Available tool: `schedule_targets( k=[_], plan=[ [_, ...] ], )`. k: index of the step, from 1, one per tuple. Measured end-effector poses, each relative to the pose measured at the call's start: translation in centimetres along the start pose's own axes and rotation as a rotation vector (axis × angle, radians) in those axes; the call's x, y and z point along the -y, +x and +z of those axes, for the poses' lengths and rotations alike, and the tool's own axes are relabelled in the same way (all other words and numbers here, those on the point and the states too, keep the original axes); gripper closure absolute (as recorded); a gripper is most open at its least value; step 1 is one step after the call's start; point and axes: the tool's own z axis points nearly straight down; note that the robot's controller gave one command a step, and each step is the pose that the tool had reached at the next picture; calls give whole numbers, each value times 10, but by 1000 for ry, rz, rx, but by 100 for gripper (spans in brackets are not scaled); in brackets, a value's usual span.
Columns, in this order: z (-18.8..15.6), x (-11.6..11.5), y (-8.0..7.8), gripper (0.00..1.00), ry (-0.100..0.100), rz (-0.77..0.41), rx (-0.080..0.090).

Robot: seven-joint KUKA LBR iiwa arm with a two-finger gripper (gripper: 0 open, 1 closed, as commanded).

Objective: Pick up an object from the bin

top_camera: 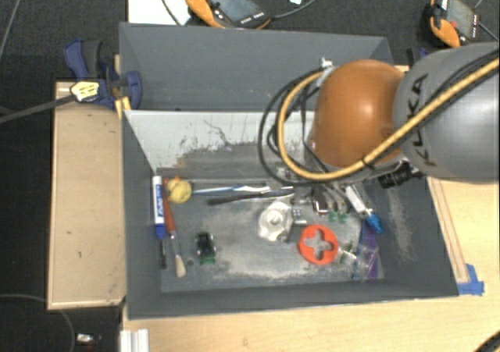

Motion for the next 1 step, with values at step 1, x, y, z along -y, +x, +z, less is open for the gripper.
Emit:
schedule_targets(
  k=[1],
  plan=[
    [0,0,0,100,0,0,0]
  ],
)
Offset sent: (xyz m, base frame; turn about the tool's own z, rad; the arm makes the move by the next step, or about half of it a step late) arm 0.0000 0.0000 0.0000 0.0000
